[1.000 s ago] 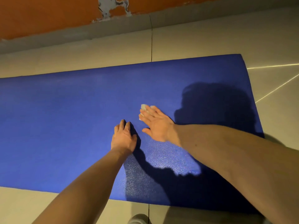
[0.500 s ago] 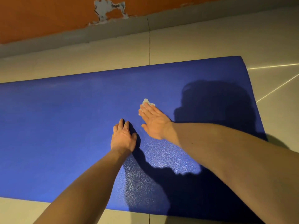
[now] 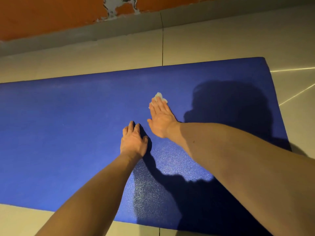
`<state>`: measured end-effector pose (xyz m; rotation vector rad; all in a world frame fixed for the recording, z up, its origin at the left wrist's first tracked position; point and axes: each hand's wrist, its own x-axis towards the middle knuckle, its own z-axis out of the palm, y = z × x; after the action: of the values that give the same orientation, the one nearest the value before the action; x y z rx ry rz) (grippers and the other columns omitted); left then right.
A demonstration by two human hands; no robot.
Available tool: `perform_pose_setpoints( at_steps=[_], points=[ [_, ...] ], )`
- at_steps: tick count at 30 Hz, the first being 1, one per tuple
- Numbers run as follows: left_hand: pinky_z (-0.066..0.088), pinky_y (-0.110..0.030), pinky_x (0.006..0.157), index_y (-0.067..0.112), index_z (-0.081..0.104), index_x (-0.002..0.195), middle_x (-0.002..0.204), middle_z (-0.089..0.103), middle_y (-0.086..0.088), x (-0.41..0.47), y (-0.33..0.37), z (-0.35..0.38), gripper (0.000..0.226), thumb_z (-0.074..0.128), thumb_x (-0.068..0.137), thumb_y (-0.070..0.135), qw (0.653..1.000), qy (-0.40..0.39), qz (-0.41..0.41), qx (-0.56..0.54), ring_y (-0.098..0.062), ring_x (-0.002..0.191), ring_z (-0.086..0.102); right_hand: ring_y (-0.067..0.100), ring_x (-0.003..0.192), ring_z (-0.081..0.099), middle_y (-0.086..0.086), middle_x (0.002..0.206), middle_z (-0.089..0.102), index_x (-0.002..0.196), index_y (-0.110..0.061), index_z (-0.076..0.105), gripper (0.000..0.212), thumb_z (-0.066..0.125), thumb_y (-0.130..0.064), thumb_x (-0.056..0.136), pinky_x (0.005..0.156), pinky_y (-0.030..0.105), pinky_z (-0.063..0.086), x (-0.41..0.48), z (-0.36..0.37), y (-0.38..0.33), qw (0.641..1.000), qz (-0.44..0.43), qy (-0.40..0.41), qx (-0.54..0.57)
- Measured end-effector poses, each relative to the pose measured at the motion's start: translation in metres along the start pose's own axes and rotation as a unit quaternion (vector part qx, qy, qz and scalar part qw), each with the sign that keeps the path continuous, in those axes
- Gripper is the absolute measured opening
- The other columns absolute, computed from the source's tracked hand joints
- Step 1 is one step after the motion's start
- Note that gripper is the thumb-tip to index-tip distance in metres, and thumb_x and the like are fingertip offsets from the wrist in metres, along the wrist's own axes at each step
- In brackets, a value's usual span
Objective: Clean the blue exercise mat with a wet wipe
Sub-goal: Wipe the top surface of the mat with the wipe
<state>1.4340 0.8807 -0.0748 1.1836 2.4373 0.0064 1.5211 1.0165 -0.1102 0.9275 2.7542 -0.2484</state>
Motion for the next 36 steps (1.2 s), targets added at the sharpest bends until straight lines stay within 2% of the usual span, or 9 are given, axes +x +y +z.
perform_pose_setpoints(
  at_steps=[3, 7, 10, 15, 19, 23, 27, 33, 36],
  points=[
    [0.026, -0.044, 0.119, 0.009, 0.030, 0.153, 0.164, 0.016, -0.010, 0.003, 0.006, -0.002, 0.064, 0.052, 0.099, 0.036, 1.000, 0.011, -0.006, -0.014, -0.032, 0.146, 0.015, 0.031, 0.154, -0.019, 0.013, 0.168, -0.012, 0.162, -0.009, 0.002, 0.067, 0.020, -0.044, 0.108, 0.126, 0.045, -0.006, 0.009, -0.006, 0.041, 0.999, -0.034, 0.004, 0.015],
    [0.022, -0.042, 0.121, 0.011, 0.027, 0.155, 0.166, 0.013, -0.008, 0.008, 0.010, -0.005, 0.065, 0.049, 0.101, 0.038, 1.000, 0.013, 0.001, -0.022, -0.030, 0.149, 0.010, 0.032, 0.155, -0.014, 0.015, 0.168, -0.008, 0.161, -0.008, 0.005, 0.072, 0.020, -0.051, 0.106, 0.126, 0.045, -0.003, 0.022, -0.016, 0.097, 0.984, 0.180, 0.013, 0.008],
    [0.021, -0.042, 0.120, 0.011, 0.027, 0.155, 0.166, 0.013, -0.008, 0.011, 0.010, -0.006, 0.065, 0.049, 0.101, 0.039, 1.000, 0.010, 0.002, -0.021, -0.030, 0.149, 0.010, 0.041, 0.152, -0.017, 0.022, 0.166, -0.010, 0.159, -0.002, -0.001, 0.075, 0.016, -0.052, 0.106, 0.124, 0.051, -0.007, 0.028, -0.022, 0.080, 0.969, 0.246, 0.005, 0.028],
    [0.024, -0.044, 0.120, 0.010, 0.029, 0.154, 0.165, 0.014, -0.008, 0.022, 0.019, -0.007, 0.066, 0.051, 0.100, 0.040, 1.000, 0.016, -0.004, -0.022, -0.029, 0.148, 0.011, 0.044, 0.149, -0.025, 0.024, 0.165, -0.016, 0.159, 0.001, -0.004, 0.074, 0.019, -0.046, 0.106, 0.124, 0.052, -0.008, 0.040, -0.018, 0.027, 0.994, 0.088, 0.004, 0.062],
    [0.024, -0.042, 0.120, 0.011, 0.030, 0.154, 0.165, 0.015, -0.008, 0.036, 0.027, -0.009, 0.066, 0.053, 0.099, 0.040, 0.999, 0.026, 0.007, -0.032, -0.030, 0.148, 0.012, 0.031, 0.152, -0.024, 0.013, 0.167, -0.017, 0.160, -0.007, -0.006, 0.068, 0.016, -0.044, 0.108, 0.125, 0.045, -0.007, 0.042, -0.017, 0.056, 1.000, -0.019, -0.004, 0.009],
    [0.022, -0.043, 0.122, 0.018, 0.024, 0.157, 0.167, 0.009, -0.004, 0.044, 0.033, -0.007, 0.075, 0.055, 0.097, 0.050, 1.000, 0.005, 0.006, -0.022, -0.027, 0.150, 0.005, 0.031, 0.155, -0.013, 0.016, 0.168, -0.009, 0.161, -0.005, 0.006, 0.071, 0.024, -0.049, 0.107, 0.126, 0.043, -0.001, 0.046, -0.032, 0.112, 0.985, 0.165, 0.015, 0.042],
    [0.024, -0.047, 0.121, 0.023, 0.021, 0.159, 0.168, 0.001, 0.001, 0.050, 0.035, -0.007, 0.081, 0.058, 0.094, 0.056, 0.999, -0.031, -0.016, -0.008, -0.024, 0.152, -0.002, 0.043, 0.151, -0.021, 0.023, 0.165, -0.015, 0.159, -0.002, -0.004, 0.078, 0.016, -0.054, 0.105, 0.124, 0.052, -0.006, 0.065, -0.037, 0.095, 0.962, 0.266, 0.002, 0.058],
    [0.030, -0.049, 0.117, 0.024, 0.025, 0.157, 0.167, 0.001, 0.000, 0.057, 0.038, -0.012, 0.082, 0.062, 0.091, 0.056, 0.998, -0.049, -0.018, 0.025, -0.028, 0.149, 0.001, 0.035, 0.150, -0.027, 0.016, 0.167, -0.018, 0.159, -0.003, -0.006, 0.072, 0.020, -0.046, 0.108, 0.125, 0.048, -0.010, 0.088, -0.038, 0.053, 0.997, 0.024, -0.017, 0.074],
    [0.029, -0.049, 0.117, 0.025, 0.025, 0.158, 0.167, 0.000, 0.001, 0.058, 0.037, -0.012, 0.083, 0.061, 0.091, 0.057, 0.998, -0.056, -0.019, 0.028, -0.028, 0.149, 0.001, 0.027, 0.153, -0.021, 0.011, 0.168, -0.014, 0.161, -0.008, -0.002, 0.070, 0.019, -0.047, 0.108, 0.126, 0.043, -0.008, 0.095, -0.038, 0.078, 0.998, 0.007, -0.002, 0.066]
  ],
)
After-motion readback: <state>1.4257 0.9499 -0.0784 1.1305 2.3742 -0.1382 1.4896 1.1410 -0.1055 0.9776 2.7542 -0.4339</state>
